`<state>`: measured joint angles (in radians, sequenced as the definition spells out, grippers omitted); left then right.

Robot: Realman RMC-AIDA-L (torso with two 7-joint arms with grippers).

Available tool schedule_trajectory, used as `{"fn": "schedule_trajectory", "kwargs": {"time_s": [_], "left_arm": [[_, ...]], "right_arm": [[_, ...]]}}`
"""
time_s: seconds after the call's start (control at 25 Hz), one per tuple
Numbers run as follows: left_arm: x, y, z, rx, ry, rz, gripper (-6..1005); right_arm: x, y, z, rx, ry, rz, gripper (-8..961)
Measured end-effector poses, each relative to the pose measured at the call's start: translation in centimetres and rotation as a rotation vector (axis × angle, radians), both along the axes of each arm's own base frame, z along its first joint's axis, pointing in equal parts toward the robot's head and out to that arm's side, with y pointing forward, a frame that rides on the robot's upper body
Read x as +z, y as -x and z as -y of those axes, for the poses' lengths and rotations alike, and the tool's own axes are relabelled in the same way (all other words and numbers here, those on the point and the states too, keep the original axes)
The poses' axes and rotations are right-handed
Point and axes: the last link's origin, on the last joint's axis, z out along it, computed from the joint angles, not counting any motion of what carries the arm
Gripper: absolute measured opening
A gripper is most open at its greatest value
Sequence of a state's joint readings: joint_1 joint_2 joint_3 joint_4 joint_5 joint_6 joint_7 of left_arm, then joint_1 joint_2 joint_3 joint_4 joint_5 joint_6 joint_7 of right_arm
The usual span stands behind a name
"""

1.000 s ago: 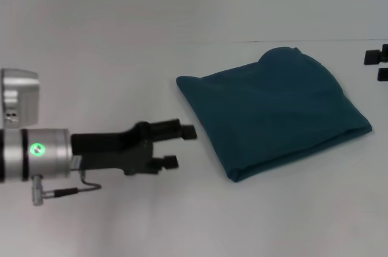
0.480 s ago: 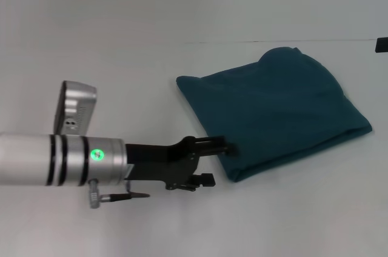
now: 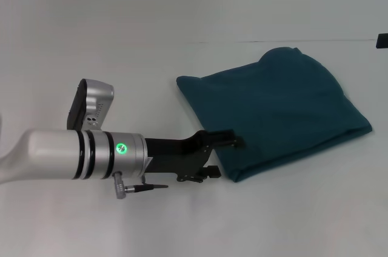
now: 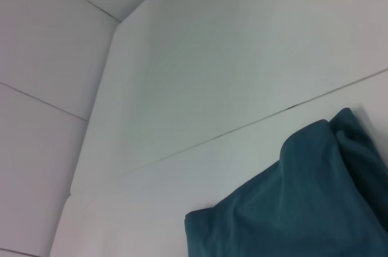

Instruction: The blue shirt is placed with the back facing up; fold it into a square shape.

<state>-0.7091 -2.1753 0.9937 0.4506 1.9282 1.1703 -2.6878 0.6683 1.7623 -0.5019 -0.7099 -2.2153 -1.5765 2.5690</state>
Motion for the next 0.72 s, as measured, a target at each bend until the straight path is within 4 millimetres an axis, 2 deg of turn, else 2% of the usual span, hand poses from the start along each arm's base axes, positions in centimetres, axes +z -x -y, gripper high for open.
{"fn": "schedule_trajectory", "kwargs": {"time_s": [0.2, 0.72], "left_arm": [[-0.9, -0.2, -0.2, 0.007, -0.004, -0.011, 947], [-1.3, 0.1, -0.4, 0.024, -0.019, -0.035, 932]], "right_arm": [[0.1, 0.0, 0.0, -0.001, -0.005, -0.004, 794], [0.1, 0.0, 0.0, -0.001, -0.007, -0.007, 795]]}}
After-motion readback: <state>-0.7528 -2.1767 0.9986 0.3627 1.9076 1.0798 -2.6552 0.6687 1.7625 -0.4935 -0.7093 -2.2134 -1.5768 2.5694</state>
